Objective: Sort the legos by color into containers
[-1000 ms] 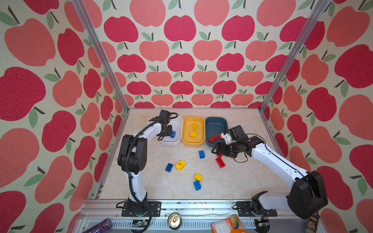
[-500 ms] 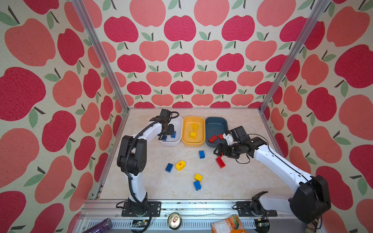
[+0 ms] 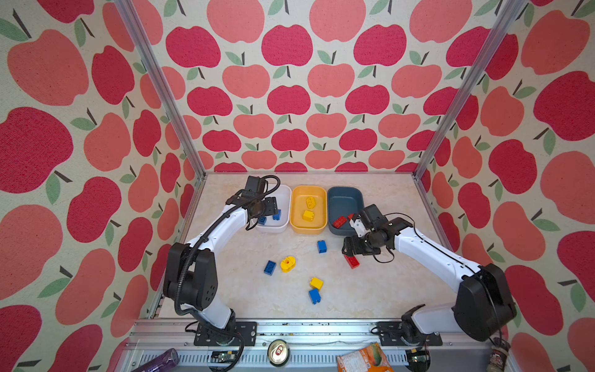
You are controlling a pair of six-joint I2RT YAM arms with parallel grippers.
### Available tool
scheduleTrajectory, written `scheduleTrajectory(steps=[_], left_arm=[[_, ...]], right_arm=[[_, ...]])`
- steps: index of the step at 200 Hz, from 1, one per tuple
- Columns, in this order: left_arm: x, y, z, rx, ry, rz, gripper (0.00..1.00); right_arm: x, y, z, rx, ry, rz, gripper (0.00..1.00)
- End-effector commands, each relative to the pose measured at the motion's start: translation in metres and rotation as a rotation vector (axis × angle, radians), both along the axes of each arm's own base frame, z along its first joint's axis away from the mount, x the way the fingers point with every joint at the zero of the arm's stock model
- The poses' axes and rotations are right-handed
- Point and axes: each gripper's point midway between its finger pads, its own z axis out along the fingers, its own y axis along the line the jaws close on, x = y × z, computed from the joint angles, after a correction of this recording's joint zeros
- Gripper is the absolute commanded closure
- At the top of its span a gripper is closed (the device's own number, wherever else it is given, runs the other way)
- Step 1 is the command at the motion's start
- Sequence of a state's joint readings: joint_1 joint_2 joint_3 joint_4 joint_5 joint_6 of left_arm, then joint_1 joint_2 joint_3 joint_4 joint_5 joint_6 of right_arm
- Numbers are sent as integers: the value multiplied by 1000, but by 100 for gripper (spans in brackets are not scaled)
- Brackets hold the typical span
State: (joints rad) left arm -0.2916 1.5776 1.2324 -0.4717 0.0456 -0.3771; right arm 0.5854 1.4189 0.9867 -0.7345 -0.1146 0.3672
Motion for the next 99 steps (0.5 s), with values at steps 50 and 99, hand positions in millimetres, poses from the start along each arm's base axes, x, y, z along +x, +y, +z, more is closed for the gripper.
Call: scheduleTrajectory(steps=[50, 99], left_arm=[[-39, -7, 13, -160, -53, -2, 16], [-53, -5, 10, -191, -50, -10, 14]], right_arm=[[-5, -15, -44, -216, 37, 85, 23], [-4, -18, -60, -262, 57, 96, 27]])
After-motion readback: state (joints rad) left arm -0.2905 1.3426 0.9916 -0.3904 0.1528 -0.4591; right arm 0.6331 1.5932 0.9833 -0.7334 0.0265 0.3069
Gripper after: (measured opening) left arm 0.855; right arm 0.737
